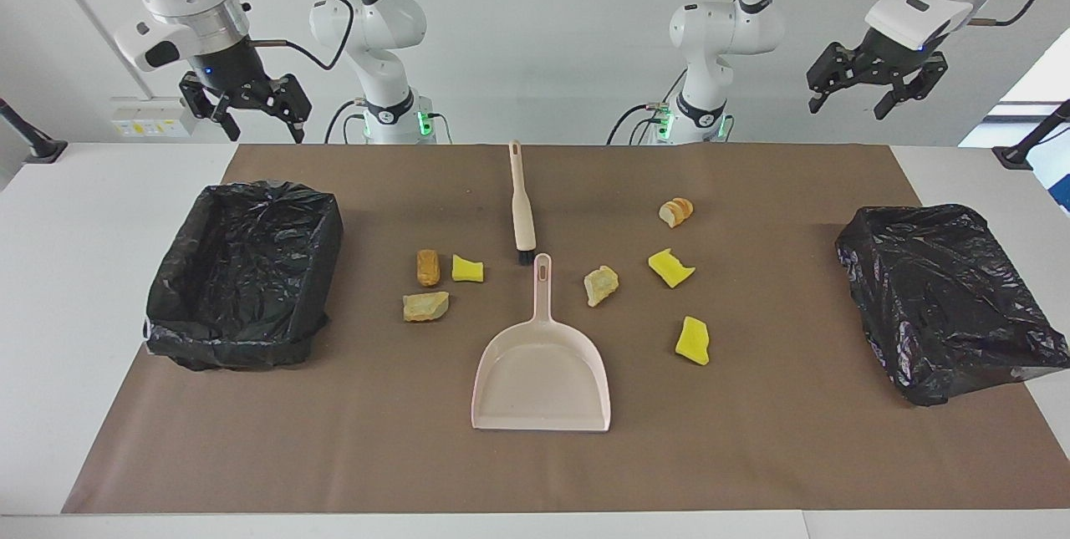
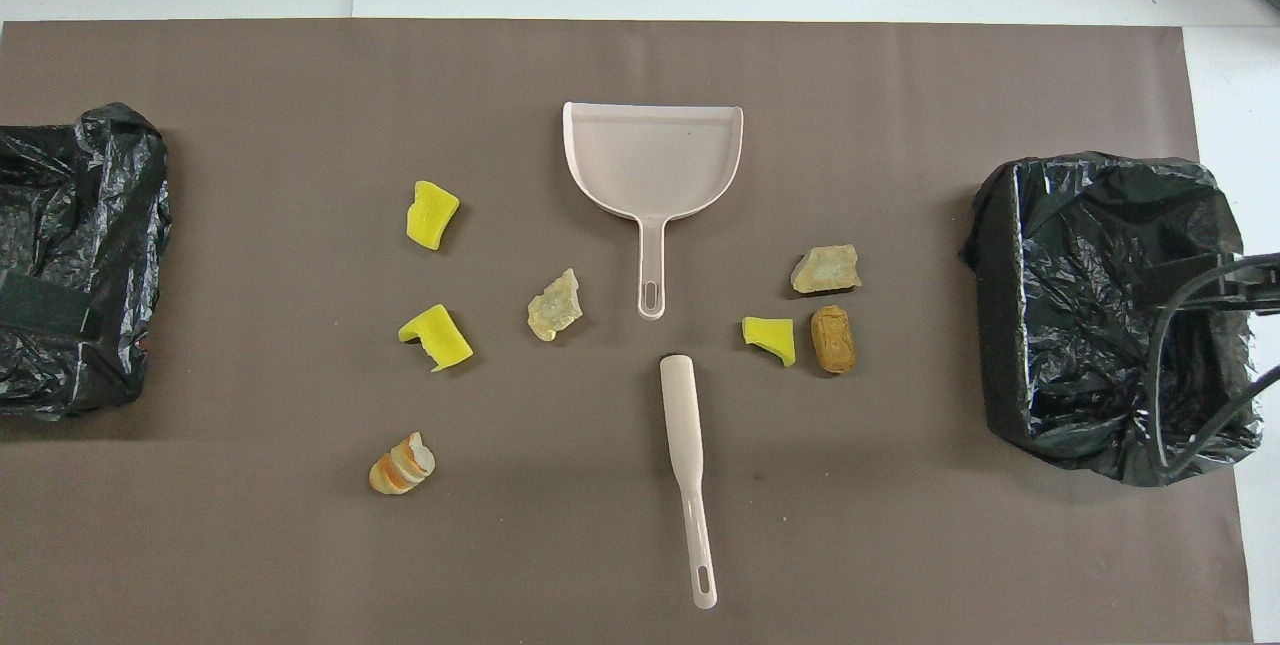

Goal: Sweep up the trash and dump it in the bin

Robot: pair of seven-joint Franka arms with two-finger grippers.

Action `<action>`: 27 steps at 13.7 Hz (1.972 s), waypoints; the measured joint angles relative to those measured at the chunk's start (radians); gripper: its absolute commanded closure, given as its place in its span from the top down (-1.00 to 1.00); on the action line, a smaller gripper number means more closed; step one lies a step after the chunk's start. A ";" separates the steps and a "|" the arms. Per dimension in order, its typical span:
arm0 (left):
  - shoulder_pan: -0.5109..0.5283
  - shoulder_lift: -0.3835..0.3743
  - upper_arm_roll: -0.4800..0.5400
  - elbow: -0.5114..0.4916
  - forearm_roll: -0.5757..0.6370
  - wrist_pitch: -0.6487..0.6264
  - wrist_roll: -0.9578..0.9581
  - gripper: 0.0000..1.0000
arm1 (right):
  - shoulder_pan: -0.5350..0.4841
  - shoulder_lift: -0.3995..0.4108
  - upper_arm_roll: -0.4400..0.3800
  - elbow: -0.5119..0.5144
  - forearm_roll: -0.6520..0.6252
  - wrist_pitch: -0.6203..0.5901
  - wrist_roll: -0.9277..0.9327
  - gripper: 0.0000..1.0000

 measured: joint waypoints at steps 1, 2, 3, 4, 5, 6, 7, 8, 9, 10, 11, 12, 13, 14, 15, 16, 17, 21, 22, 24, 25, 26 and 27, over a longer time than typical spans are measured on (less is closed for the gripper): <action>0.000 -0.001 0.000 0.000 0.000 0.000 0.000 1.00 | 0.000 0.000 0.001 0.000 0.000 0.000 0.000 1.00; 0.000 -0.001 0.000 0.000 0.000 0.000 0.000 1.00 | 0.001 0.000 0.004 0.000 0.000 0.000 0.000 1.00; 0.000 -0.001 0.000 0.000 0.000 0.000 0.000 1.00 | 0.002 0.000 0.007 0.000 0.000 0.000 0.000 1.00; 0.000 -0.001 0.000 0.000 0.000 0.000 0.000 1.00 | 0.002 0.000 0.009 0.000 0.000 0.000 0.000 1.00; 0.000 -0.001 0.000 0.000 0.000 0.000 0.000 1.00 | 0.002 0.000 0.010 0.000 0.000 0.000 0.000 1.00; 0.000 -0.001 0.000 0.000 0.000 0.000 0.000 1.00 | 0.002 0.000 0.010 0.000 0.000 0.000 0.000 1.00; 0.000 -0.001 0.000 0.000 0.000 0.000 0.000 1.00 | 0.002 0.000 0.011 -0.001 -0.001 -0.002 0.000 1.00; 0.000 -0.001 0.000 0.000 0.000 0.000 0.000 1.00 | 0.004 0.000 0.012 -0.002 -0.001 -0.002 0.000 1.00; 0.000 -0.001 0.000 0.000 0.000 0.000 0.000 1.00 | 0.008 0.003 0.012 -0.004 -0.001 -0.002 0.003 1.00; 0.000 -0.001 0.000 0.000 0.000 0.000 0.000 1.00 | 0.016 0.014 0.012 -0.005 -0.001 0.000 0.019 1.00; 0.000 -0.001 0.000 -0.001 0.000 0.000 0.000 1.00 | 0.027 0.032 0.014 -0.004 -0.001 0.008 0.040 1.00; 0.000 -0.001 0.000 -0.001 0.000 0.000 0.000 1.00 | 0.044 0.057 0.016 0.002 -0.001 0.025 0.058 1.00; 0.000 -0.001 0.000 -0.001 0.000 0.000 0.000 1.00 | 0.060 0.084 0.017 0.014 -0.001 0.039 0.074 1.00; 0.000 -0.001 0.000 -0.001 0.000 -0.001 0.000 1.00 | 0.072 0.115 0.018 0.035 -0.001 0.051 0.084 1.00; 0.000 -0.001 0.000 -0.002 0.000 -0.001 0.000 1.00 | 0.083 0.156 0.019 0.062 -0.001 0.069 0.087 1.00; 0.001 -0.001 0.000 -0.002 0.000 -0.001 0.000 1.00 | 0.096 0.202 0.020 0.094 -0.001 0.086 0.087 1.00; 0.003 -0.001 0.000 -0.002 0.000 -0.001 0.000 1.00 | 0.108 0.257 0.020 0.133 -0.001 0.098 0.090 1.00; 0.006 -0.001 0.001 -0.004 0.000 -0.001 0.000 1.00 | 0.167 0.467 0.023 0.292 -0.001 0.142 0.193 1.00; 0.005 -0.001 -0.001 -0.005 0.000 -0.001 0.000 1.00 | 0.192 0.493 0.025 0.306 0.000 0.157 0.237 1.00; 0.004 -0.003 -0.009 -0.010 0.000 0.000 0.000 1.00 | 0.247 0.521 0.031 0.314 0.007 0.166 0.343 1.00; 0.003 -0.005 -0.015 -0.016 -0.002 0.000 0.000 1.00 | 0.286 0.532 0.032 0.314 0.012 0.176 0.402 1.00; -0.002 -0.010 -0.019 -0.026 -0.005 0.005 0.000 1.00 | 0.333 0.547 0.033 0.314 0.017 0.199 0.461 1.00; -0.016 -0.018 -0.022 -0.039 -0.008 0.012 0.000 1.00 | 0.371 0.564 0.033 0.314 0.033 0.230 0.502 1.00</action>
